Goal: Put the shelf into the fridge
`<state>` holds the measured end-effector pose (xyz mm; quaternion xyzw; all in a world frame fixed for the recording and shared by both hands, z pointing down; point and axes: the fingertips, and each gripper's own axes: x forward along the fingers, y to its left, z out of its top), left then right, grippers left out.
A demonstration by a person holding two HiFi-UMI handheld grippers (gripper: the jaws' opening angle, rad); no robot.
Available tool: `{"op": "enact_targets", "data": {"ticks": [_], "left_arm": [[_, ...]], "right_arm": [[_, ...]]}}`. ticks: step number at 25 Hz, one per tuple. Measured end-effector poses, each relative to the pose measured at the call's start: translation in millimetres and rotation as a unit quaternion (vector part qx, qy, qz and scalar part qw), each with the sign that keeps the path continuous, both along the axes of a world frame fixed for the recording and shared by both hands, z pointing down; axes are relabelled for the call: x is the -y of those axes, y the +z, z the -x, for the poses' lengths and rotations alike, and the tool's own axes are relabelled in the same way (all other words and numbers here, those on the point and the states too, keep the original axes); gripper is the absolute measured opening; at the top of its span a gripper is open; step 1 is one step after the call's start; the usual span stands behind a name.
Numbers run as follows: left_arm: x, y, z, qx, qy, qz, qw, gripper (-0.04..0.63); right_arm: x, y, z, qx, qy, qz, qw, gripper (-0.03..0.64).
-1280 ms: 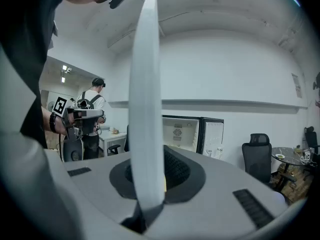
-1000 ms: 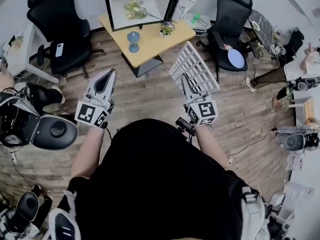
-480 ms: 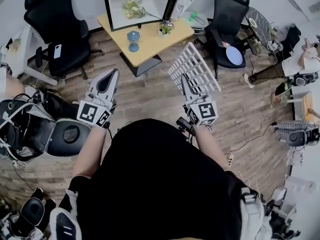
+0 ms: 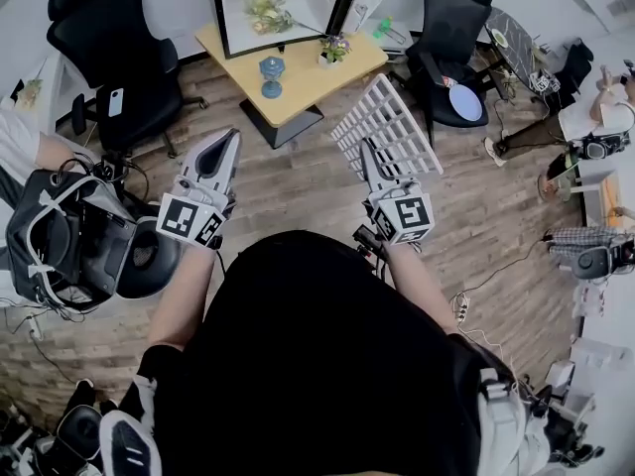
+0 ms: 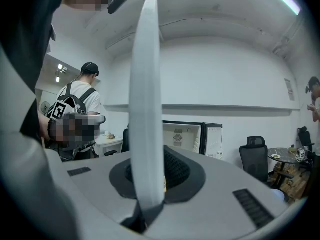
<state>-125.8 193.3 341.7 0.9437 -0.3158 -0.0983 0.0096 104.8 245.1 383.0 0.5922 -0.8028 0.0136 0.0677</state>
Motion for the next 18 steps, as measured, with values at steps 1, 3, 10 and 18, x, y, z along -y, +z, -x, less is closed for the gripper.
{"op": "enact_targets", "data": {"ticks": [1,3,10,18], "left_arm": [[0.2,-0.4,2.5,-0.001,0.002,-0.001,1.0,0.018],[-0.3,0.2,7.4,-0.003,0.004,-0.001,1.0,0.018],[-5.4,3.7,20.3,-0.008,0.021,0.002,0.9997,0.018],[2.4,3.9,24.6,-0.014,0.023,-0.004,0.9996,0.018]], "right_arm": [[-0.1,-0.6,3.9,0.001,0.001,-0.002,1.0,0.048],[-1.3,-1.0,11.2,0.002,0.004,-0.004,1.0,0.048],[-12.3,2.3,32.6,0.004,0.017,-0.006,1.0,0.048],[-9.9,2.7,40.7,0.004,0.021,-0.013,1.0,0.048]]}}
